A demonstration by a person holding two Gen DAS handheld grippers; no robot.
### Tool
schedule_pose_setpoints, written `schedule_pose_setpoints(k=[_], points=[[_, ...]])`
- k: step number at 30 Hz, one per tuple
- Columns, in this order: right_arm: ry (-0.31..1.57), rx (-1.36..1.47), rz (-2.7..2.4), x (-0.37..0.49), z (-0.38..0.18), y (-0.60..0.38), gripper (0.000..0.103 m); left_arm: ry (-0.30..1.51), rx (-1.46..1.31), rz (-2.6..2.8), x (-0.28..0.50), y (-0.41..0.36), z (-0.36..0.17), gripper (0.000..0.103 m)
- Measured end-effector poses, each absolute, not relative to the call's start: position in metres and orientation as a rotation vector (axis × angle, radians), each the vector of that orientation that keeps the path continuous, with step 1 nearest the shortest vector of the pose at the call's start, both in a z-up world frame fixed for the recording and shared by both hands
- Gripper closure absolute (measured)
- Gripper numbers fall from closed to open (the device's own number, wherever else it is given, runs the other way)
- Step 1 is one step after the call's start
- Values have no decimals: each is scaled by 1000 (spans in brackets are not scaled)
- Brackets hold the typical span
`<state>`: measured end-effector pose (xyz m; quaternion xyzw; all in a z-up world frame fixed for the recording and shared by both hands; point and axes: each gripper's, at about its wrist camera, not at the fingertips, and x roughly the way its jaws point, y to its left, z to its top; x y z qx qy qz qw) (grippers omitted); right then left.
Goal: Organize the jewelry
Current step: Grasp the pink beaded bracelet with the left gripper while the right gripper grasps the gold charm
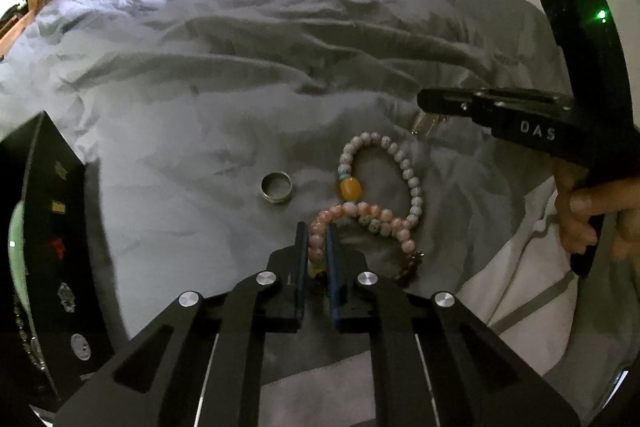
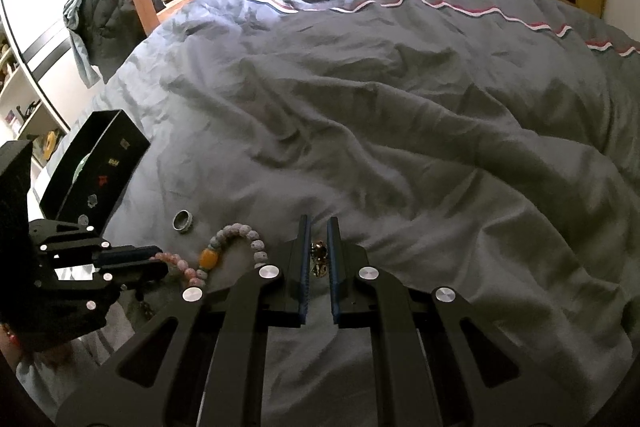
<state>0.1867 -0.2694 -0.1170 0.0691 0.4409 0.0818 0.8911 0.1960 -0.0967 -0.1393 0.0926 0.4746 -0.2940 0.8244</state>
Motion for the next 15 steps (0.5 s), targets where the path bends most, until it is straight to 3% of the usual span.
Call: schedule_pose_setpoints(k=[15], points=[[887,104,165,147,-76,-249,94,914,199,-602,153,-81,-93,95]])
